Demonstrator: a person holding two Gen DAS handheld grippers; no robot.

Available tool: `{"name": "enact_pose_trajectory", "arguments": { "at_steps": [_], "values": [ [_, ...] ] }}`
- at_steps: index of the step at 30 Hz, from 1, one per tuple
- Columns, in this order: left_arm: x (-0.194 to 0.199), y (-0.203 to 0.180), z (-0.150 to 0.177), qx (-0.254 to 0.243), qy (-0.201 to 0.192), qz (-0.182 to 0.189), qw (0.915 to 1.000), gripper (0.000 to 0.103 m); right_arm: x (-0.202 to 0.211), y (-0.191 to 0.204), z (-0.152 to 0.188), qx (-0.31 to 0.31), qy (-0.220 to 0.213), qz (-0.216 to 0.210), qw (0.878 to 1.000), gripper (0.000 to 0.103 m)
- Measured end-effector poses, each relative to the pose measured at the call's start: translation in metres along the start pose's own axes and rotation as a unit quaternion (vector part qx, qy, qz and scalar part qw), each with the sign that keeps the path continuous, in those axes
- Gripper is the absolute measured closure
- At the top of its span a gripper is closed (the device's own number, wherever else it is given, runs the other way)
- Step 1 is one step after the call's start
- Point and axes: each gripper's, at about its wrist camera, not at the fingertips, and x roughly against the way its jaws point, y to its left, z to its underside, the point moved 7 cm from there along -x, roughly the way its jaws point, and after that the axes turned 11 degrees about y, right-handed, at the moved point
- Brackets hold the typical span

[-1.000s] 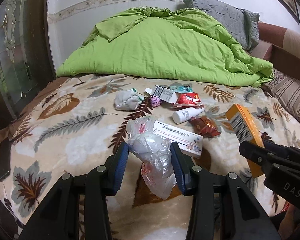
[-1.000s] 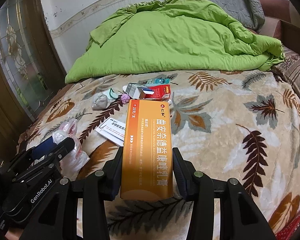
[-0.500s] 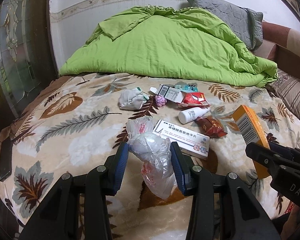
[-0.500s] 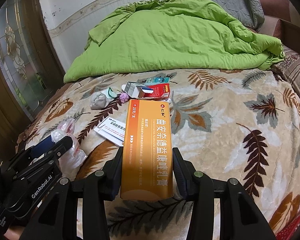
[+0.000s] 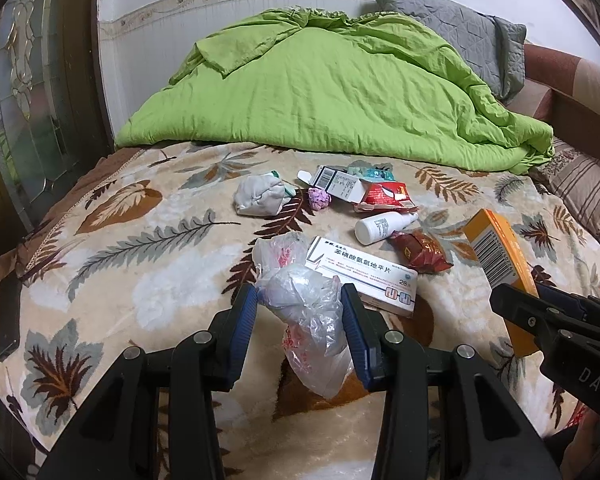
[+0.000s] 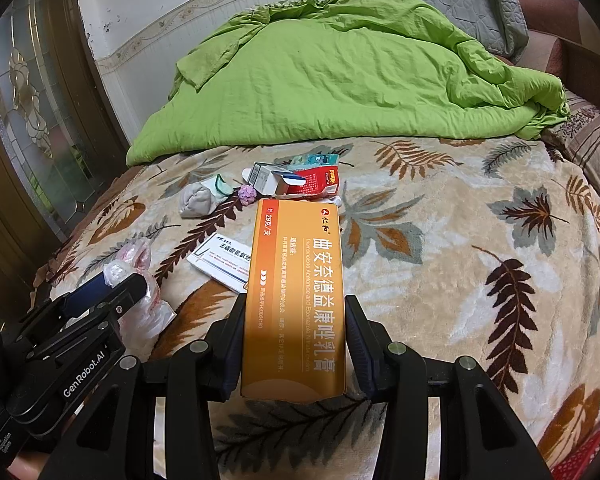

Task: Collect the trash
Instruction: 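Carry both items to the red wastebasket and open both tools over it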

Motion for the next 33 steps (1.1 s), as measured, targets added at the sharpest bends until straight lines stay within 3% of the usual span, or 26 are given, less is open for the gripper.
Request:
{"name": "enact_pose_trajectory", "arguments": {
  "at_steps": [5,12,17,22,28,32,33],
  "values": [
    [-0.001,-0.006,0.003,0.000,0.002,0.021,0.9998,0.061,0.000,0.000,0.000,0.000,0.000,0.000,1.000,0.054],
    [0.006,-0.021,0.005,-0.012,-0.001,0.079,0.9968,0.061,0.007,-0.012,0.000,-0.027,-0.004,-0.021,0.999,0.054],
    [0.016,-0.040,0.006,-0.042,-0.002,0.123,0.9916,0.061,0.043,-0.021,0.010,-0.023,-0.025,-0.034,0.999,0.054],
    [0.036,-0.080,0.012,-0.082,-0.002,0.168,0.9823,0.061,0.088,-0.059,0.032,-0.057,-0.028,-0.040,0.997,0.054],
    [0.072,-0.150,0.024,-0.136,0.007,0.245,0.9599,0.061,0.144,-0.135,0.076,-0.132,-0.028,-0.003,0.991,0.054],
    [0.101,-0.209,0.039,-0.184,0.019,0.301,0.9355,0.061,0.184,-0.192,0.118,-0.192,-0.028,0.041,0.980,0.054],
    [0.110,-0.230,0.046,-0.201,0.029,0.321,0.9251,0.061,0.192,-0.206,0.131,-0.210,-0.024,0.049,0.976,0.054]
  ]
}}
